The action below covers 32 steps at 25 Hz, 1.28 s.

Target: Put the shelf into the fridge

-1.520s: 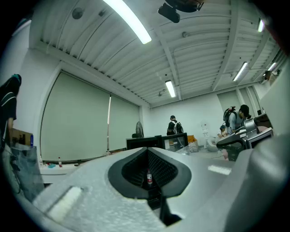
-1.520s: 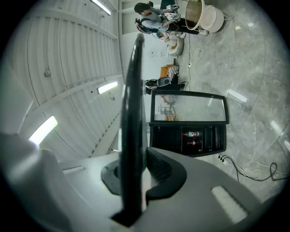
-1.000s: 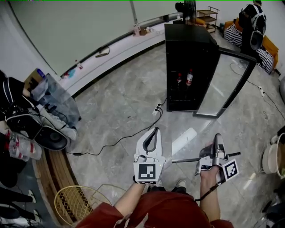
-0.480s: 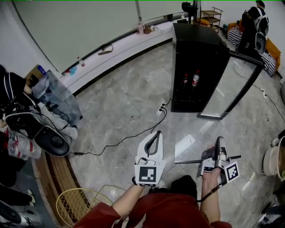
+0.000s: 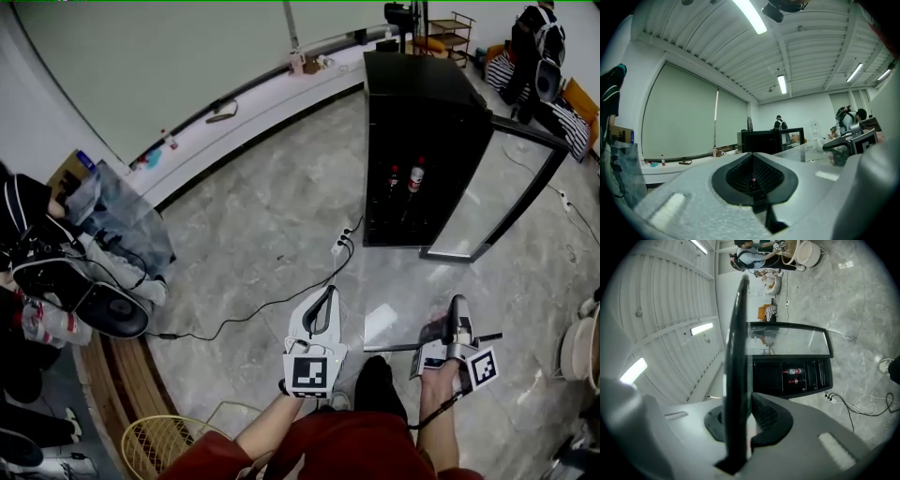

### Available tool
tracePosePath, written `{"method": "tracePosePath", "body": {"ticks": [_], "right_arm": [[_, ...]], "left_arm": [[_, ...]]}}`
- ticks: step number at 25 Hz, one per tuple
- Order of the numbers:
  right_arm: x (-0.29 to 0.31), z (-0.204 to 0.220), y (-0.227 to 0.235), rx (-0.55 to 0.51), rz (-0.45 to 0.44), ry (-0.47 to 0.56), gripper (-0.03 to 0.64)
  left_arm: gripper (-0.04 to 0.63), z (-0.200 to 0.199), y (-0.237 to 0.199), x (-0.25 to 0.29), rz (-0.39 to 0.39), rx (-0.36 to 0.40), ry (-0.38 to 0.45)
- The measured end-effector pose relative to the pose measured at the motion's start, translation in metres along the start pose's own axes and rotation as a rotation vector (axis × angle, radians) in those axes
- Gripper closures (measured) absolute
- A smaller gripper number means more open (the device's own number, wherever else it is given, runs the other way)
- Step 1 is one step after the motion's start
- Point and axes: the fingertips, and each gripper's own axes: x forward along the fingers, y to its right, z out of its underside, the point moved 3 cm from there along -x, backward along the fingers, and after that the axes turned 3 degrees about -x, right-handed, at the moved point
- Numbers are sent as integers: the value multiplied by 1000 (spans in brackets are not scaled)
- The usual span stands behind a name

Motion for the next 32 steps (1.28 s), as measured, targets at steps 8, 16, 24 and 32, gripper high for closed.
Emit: {"method": "tracePosePath", "body": {"ticks": [8, 16, 24, 32], "right_arm": [[92, -40, 2, 32, 11, -2, 604], [177, -78, 8, 60, 26, -4, 605], [237, -83, 16, 47, 40, -29, 604], [281, -56, 23, 13, 63, -2, 604]], "left_arm": [[595, -18, 19, 108, 4, 4, -10], [595, -28, 38, 202, 13, -3, -19], [595, -21, 32, 252, -7, -11, -32], [595, -11, -9, 303, 28, -40, -30]]}}
